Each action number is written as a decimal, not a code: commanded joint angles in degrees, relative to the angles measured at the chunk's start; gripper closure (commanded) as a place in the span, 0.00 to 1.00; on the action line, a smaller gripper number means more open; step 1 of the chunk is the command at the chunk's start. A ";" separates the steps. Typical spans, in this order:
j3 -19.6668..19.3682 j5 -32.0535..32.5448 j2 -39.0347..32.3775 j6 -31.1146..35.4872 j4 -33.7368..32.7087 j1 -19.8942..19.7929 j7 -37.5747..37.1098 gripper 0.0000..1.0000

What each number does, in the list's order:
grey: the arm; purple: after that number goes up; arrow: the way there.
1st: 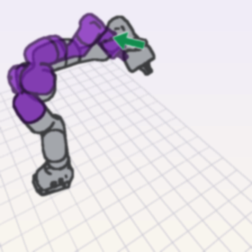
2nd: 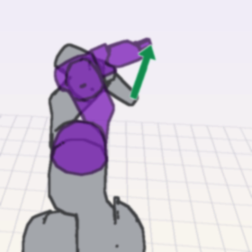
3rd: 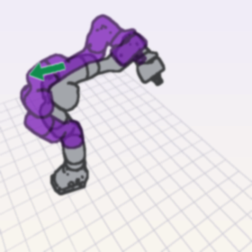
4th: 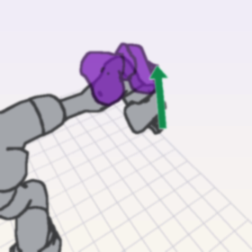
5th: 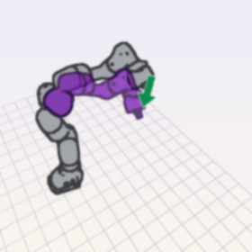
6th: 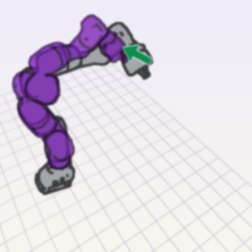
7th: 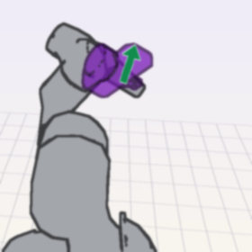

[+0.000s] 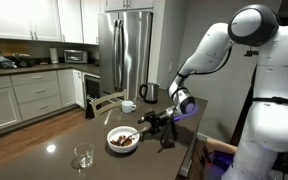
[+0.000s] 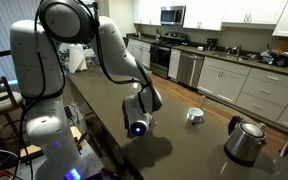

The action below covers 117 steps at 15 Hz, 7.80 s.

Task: Use the spoon to put the contents in the bowl into the cup, then mix the contents in the bowl

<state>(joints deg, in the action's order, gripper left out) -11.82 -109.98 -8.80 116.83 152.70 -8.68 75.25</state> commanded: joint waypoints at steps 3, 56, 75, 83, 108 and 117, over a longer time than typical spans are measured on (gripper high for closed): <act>1.04 -3.42 0.49 -0.34 1.11 1.23 3.78 0.41; 2.36 9.83 18.09 16.00 3.57 -0.50 -12.00 0.96; 0.51 -5.60 19.05 7.80 -4.06 -4.45 -12.62 0.96; -0.19 -13.42 15.41 8.87 -9.64 -5.89 -9.51 0.96; -4.76 -24.28 1.44 22.31 -22.16 -4.80 4.02 0.97; -4.80 -24.94 1.86 21.37 -20.78 -4.88 8.51 0.95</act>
<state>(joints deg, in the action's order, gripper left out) -16.34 -135.09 -6.94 138.19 131.98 -13.80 83.97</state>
